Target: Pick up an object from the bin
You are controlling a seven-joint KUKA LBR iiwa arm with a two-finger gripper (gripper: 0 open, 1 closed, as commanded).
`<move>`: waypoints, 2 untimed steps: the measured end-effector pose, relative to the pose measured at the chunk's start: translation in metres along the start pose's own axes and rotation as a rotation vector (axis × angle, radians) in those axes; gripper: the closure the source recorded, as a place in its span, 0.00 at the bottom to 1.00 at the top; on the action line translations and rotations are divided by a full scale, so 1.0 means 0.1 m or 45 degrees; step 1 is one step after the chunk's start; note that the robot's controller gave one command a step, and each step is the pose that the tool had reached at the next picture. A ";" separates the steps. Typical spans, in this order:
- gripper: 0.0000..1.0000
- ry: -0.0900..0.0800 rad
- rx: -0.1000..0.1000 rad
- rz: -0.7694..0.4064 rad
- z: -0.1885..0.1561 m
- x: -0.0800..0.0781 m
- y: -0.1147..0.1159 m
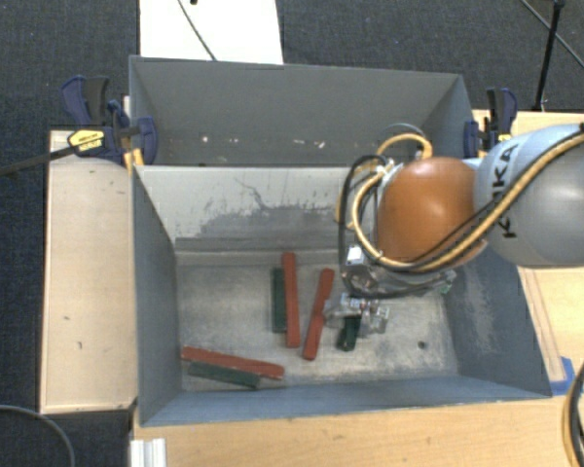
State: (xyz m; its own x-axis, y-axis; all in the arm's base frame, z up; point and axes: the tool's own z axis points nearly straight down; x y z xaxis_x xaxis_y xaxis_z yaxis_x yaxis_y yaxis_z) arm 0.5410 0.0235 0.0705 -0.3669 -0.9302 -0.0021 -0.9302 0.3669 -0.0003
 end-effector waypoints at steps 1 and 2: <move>1.00 -0.002 0.005 0.013 -0.30 -0.01 -0.01; 1.00 -0.003 0.008 0.023 -0.97 -0.02 -0.02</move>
Offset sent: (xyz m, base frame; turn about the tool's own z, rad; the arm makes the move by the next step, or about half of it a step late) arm 0.0000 0.0001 0.0278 0.0000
